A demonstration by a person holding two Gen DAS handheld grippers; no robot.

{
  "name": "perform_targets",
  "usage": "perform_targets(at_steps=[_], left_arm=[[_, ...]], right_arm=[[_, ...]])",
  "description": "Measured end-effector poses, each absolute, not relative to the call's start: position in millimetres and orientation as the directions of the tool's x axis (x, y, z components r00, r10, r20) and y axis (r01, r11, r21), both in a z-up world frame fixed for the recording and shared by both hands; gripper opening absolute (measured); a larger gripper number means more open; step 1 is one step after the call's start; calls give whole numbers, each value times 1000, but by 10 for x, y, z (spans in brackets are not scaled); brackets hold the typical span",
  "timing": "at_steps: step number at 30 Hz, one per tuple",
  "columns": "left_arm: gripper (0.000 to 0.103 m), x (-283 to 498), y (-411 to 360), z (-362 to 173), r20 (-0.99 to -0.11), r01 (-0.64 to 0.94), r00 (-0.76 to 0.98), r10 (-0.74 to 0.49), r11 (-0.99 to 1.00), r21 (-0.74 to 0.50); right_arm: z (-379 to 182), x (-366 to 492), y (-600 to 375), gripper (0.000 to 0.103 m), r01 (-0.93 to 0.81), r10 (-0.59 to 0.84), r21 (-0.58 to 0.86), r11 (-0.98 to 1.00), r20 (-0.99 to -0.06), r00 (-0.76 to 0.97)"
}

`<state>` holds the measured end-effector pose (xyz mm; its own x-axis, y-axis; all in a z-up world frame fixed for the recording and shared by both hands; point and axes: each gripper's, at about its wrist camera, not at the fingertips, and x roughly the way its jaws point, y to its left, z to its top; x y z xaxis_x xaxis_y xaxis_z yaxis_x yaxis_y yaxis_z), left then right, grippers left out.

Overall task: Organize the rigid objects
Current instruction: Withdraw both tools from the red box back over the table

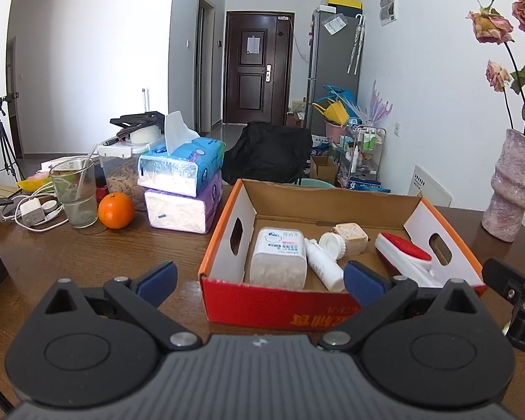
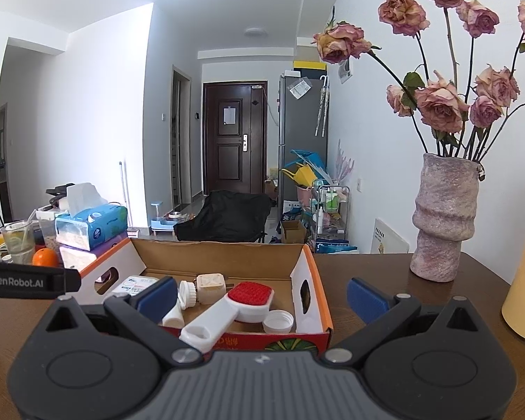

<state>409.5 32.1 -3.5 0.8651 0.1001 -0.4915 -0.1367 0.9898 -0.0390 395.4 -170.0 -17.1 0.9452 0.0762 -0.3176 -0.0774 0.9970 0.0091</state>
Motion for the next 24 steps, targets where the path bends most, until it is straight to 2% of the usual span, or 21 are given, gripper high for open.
perform_targets(at_steps=[11, 24], left_arm=[[103, 3755, 239, -189, -500, -138, 860, 102, 990, -34], [103, 3520, 269, -533, -575, -142, 810, 114, 990, -4]], right_arm=[[-313, 3580, -1916, 103, -46, 47, 9, 999, -327, 944], [-551, 3329, -2227, 103, 12, -4, 17, 1000, -379, 925]])
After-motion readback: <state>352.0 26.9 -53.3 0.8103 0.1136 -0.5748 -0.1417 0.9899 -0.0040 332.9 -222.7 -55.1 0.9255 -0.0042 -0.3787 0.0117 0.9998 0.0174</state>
